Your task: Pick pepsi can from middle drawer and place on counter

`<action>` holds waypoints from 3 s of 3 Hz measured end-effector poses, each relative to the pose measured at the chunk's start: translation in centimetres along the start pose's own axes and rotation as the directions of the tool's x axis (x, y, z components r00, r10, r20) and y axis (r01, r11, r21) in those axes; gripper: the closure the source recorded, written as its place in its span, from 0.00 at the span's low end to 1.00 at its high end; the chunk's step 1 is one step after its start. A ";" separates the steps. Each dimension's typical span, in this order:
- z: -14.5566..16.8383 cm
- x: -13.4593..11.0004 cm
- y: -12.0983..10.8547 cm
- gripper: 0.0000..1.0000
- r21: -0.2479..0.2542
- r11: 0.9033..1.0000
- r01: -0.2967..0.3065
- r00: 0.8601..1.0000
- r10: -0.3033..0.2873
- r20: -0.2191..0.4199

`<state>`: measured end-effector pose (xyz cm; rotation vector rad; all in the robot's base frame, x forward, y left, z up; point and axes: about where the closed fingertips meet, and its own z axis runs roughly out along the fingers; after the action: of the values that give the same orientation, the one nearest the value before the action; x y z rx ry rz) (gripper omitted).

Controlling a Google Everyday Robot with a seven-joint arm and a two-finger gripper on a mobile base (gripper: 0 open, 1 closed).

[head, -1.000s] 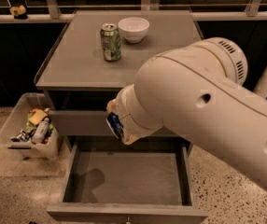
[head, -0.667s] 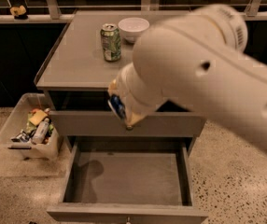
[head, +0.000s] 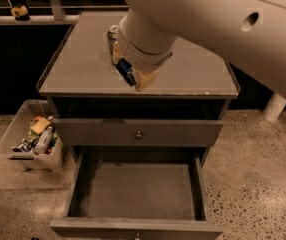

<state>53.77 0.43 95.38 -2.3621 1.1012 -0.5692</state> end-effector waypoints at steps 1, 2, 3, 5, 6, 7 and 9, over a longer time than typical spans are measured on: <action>-0.1 -0.3 0.1 1.00 0.002 1.000 -0.004 1.000 0.004 0.008; -0.3 1.1 -0.6 1.00 -0.002 1.000 0.016 0.999 -0.016 -0.034; 1.7 5.5 -0.6 1.00 -0.041 0.999 0.018 1.000 -0.018 -0.005; 6.0 14.6 -1.5 1.00 -0.084 0.989 0.119 0.993 -0.117 0.031; 6.0 14.6 -1.5 1.00 -0.084 0.989 0.119 0.993 -0.117 0.031; 5.9 15.3 -2.4 1.00 -0.084 0.988 0.133 0.990 -0.128 0.066; 15.6 17.5 3.7 1.00 -0.267 0.963 0.035 0.937 0.061 0.343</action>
Offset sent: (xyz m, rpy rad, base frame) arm 0.0272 -0.0203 0.0160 -0.0869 -0.0533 -0.0216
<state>70.45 -11.76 83.73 -2.5511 1.0815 0.0168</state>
